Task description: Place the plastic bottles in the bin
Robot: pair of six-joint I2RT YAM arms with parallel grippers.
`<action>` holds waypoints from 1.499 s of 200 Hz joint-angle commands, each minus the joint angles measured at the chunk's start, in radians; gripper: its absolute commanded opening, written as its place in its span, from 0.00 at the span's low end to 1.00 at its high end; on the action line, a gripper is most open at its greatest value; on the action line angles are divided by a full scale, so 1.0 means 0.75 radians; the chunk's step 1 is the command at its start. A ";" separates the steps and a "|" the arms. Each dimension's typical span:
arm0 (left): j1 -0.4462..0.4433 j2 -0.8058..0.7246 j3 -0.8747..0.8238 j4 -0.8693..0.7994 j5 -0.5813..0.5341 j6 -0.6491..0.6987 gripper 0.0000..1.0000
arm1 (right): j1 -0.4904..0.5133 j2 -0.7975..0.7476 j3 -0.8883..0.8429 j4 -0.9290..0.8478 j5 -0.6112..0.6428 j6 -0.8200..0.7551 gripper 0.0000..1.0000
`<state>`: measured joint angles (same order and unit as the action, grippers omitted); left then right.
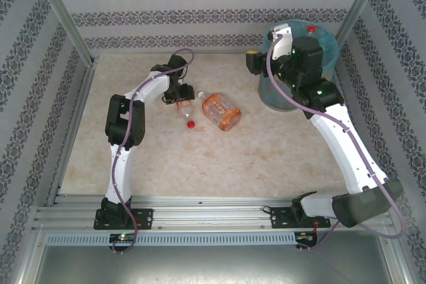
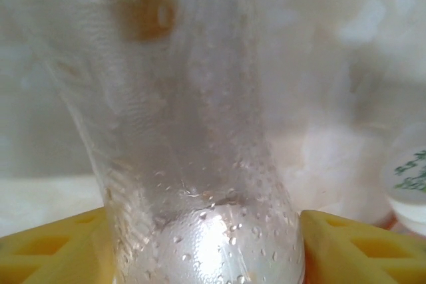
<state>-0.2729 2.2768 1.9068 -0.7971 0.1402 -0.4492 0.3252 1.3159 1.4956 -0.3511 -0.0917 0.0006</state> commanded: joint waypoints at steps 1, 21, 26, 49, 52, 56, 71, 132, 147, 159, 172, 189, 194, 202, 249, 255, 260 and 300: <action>0.012 0.055 0.045 -0.170 -0.110 0.091 0.74 | 0.003 -0.024 0.012 -0.004 0.018 0.000 0.81; 0.011 0.089 0.090 -0.253 -0.149 0.128 0.74 | 0.005 -0.051 -0.005 0.000 0.031 0.001 0.81; 0.011 0.096 0.100 -0.273 -0.153 0.134 0.74 | 0.004 -0.058 -0.012 0.001 0.034 0.000 0.81; 0.009 0.092 0.092 -0.307 -0.155 0.155 0.74 | 0.006 -0.077 -0.043 0.005 0.045 -0.001 0.81; 0.008 0.090 0.090 -0.308 -0.157 0.159 0.74 | 0.005 -0.077 -0.045 0.006 0.046 -0.001 0.81; 0.010 0.091 0.089 -0.312 -0.160 0.162 0.73 | 0.006 -0.078 -0.047 0.005 0.047 -0.001 0.81; 0.010 0.089 0.086 -0.321 -0.171 0.170 0.73 | 0.005 -0.077 -0.041 -0.010 0.035 -0.001 0.81; 0.010 0.032 0.032 -0.281 -0.167 0.194 0.63 | 0.005 -0.089 -0.040 -0.002 0.027 0.001 0.82; 0.011 -0.014 0.011 -0.251 -0.162 0.192 0.61 | 0.006 -0.088 -0.029 -0.006 0.013 0.014 0.82; 0.010 -0.057 -0.003 -0.228 -0.159 0.190 0.61 | 0.005 -0.086 -0.027 -0.002 -0.016 0.036 0.81; 0.011 -0.120 -0.026 -0.199 -0.160 0.186 0.61 | 0.006 -0.078 -0.025 0.006 -0.062 0.067 0.81; 0.012 -0.244 -0.090 -0.128 -0.105 0.198 0.58 | 0.006 -0.056 -0.020 0.031 -0.192 0.105 0.81; 0.010 -0.292 -0.121 -0.090 -0.067 0.209 0.56 | 0.008 -0.048 -0.017 0.043 -0.242 0.122 0.81; 0.008 -0.384 -0.189 -0.013 -0.011 0.215 0.56 | 0.006 -0.033 -0.013 0.068 -0.318 0.166 0.81; -0.093 -1.065 -0.809 0.849 0.373 0.265 0.54 | 0.088 0.108 0.074 0.169 -0.623 0.349 0.82; -0.114 -1.132 -0.877 0.967 0.407 0.264 0.54 | 0.102 0.126 0.086 0.170 -0.633 0.366 0.82; -0.131 -1.179 -0.927 1.051 0.434 0.260 0.55 | 0.111 0.138 0.095 0.175 -0.644 0.382 0.82; -0.191 -1.365 -1.094 1.363 0.595 0.225 0.54 | 0.158 0.197 0.129 0.193 -0.761 0.456 0.82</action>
<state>-0.4038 1.2793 1.1389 -0.0330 0.4660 -0.2806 0.4267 1.4513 1.5444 -0.2420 -0.5533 0.2855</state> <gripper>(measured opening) 0.555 0.817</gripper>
